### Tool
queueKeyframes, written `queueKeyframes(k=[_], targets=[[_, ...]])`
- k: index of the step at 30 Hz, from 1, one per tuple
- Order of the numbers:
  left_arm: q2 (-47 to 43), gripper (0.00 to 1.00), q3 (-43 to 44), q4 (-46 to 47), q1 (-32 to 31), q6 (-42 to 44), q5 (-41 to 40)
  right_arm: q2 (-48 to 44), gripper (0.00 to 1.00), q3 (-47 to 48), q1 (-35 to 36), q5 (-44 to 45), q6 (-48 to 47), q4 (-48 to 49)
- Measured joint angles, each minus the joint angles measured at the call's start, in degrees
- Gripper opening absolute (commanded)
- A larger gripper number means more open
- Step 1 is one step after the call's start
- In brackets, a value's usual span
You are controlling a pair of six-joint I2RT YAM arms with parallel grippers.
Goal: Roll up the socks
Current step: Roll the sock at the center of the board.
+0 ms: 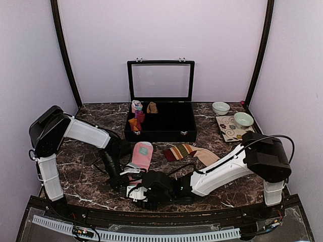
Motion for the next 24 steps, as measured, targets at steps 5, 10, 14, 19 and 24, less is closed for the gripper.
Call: queueKeyframes(k=[5, 10, 14, 19, 24], targets=[[0.15, 0.02, 0.17, -0.17, 0.13, 0.0, -0.04, 1.03, 0.41, -0.02, -0.02, -0.33, 1.44, 2.73], [0.26, 0.04, 0.37, -0.44, 0.48, 0.0, -0.07, 2.45, 0.36, -0.79, -0.02, -0.33, 3.39, 4.5], [0.26, 0.09, 0.37, -0.59, 0.68, 0.0, -0.09, 2.47, 0.19, -2.62, -0.02, -0.31, 6.1, 6.91], [0.04, 0.12, 0.33, -0.55, 0.79, -0.17, 0.0, 2.49, 0.16, -4.98, -0.04, -0.11, 9.77, 10.73], [-0.2, 0.1, 0.2, -0.17, 0.85, -0.74, -0.26, 2.49, 0.34, -6.21, -0.02, 0.59, 13.25, 12.92]])
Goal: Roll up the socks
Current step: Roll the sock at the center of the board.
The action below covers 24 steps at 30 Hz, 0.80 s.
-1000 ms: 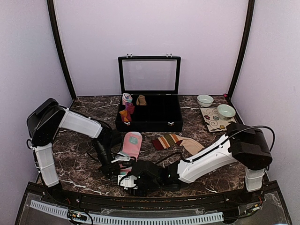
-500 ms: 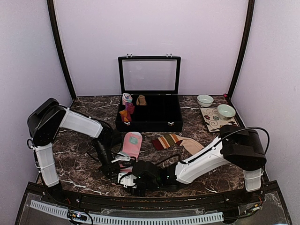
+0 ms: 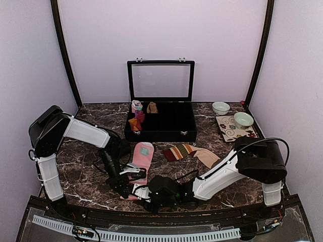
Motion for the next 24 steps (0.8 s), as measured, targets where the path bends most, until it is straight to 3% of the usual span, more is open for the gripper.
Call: queueKeyframes(k=[24], targets=[[0.13, 0.06, 0.02, 0.44, 0.04, -2.51, -0.37, -1.88, 0.36, 4.11, 1.84, 3.58, -4.11, -2.32]])
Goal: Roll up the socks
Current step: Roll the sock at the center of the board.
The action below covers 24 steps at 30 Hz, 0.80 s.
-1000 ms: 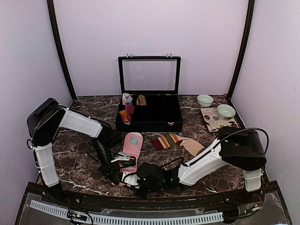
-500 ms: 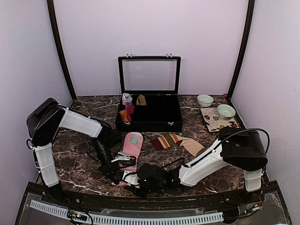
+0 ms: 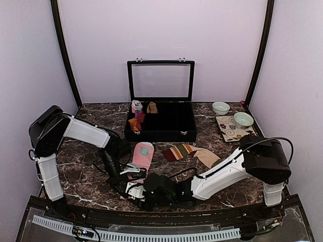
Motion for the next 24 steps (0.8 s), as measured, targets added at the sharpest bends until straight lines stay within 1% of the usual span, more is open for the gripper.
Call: queueKeyframes(k=[9, 21, 24], targets=[[0.57, 0.06, 0.55, -0.66, 0.0, 0.0, -0.04, 0.13, 0.33, -1.01, 0.0, -0.7, 0.37, 0.46], [1.16, 0.06, 0.9, -1.11, 0.09, -0.04, 0.15, 2.91, 0.32, -1.22, 0.0, -1.25, 1.25, 2.51], [1.18, 0.08, 0.94, -1.18, 0.11, -0.02, 0.17, 3.23, 0.31, -1.49, -0.04, -1.25, 1.84, 3.39]])
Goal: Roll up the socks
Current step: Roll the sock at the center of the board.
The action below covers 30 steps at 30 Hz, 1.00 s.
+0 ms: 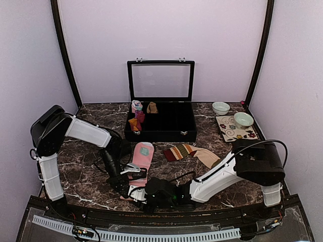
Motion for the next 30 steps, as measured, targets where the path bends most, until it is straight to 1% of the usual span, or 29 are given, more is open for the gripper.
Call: queueKeyframes(k=[3, 8, 10, 12, 13, 14, 15, 16, 18, 20, 25, 27, 30], targets=[[0.22, 0.12, 0.31, -0.37, 0.0, 0.2, 0.0, 0.31, 0.29, -0.87, -0.07, -0.02, 0.9, 1.64], [0.37, 0.16, 0.52, -1.25, 0.0, 1.29, 0.46, 0.66, 0.22, -2.73, -0.48, -0.7, 2.51, 4.98], [0.37, 0.21, 0.59, -1.38, 0.0, 1.46, 0.48, 0.66, 0.18, -3.23, -0.61, -0.85, 3.04, 5.88], [0.37, 0.24, 0.66, -1.77, 0.0, 1.55, 0.85, 0.66, 0.15, -3.48, -0.68, -0.94, 3.45, 6.25], [0.35, 0.28, 0.7, -1.88, 0.0, 1.55, 0.98, 0.66, 0.14, -3.52, -0.72, -1.03, 3.61, 6.34], [0.28, 0.39, 0.68, -2.1, 0.02, 1.51, 1.16, 0.66, 0.12, -3.63, -0.83, -1.2, 3.89, 6.43], [0.11, 0.43, 0.66, -2.21, 0.04, 1.46, 1.4, 0.63, 0.11, -3.78, -1.09, -1.42, 4.02, 6.6], [-0.28, 0.45, 0.52, -2.27, 0.15, 1.49, 1.7, 0.63, 0.1, -3.85, -1.27, -1.68, 4.28, 6.71], [-2.08, 0.46, -0.28, -2.08, 0.7, 1.2, 1.86, 0.61, 0.08, -3.93, -1.73, -2.43, 4.74, 6.88], [-4.48, 0.46, -2.47, -0.72, 2.19, 1.33, 0.35, 0.61, 0.07, -4.13, -2.29, -3.43, 5.62, 7.19], [-13.42, 0.46, -6.95, 1.62, 8.39, 1.88, -4.83, 0.59, 0.04, -4.11, -2.95, -5.42, 8.09, 7.1], [-17.66, 0.45, -8.61, 2.56, 8.85, 2.25, -6.19, 0.59, 0.02, -3.37, -3.15, -6.54, 9.77, 5.79], [-21.53, 0.43, -9.75, 3.8, 8.63, 2.67, -6.93, 0.59, 0.02, -2.93, -3.82, -8.09, 11.98, 4.9]])
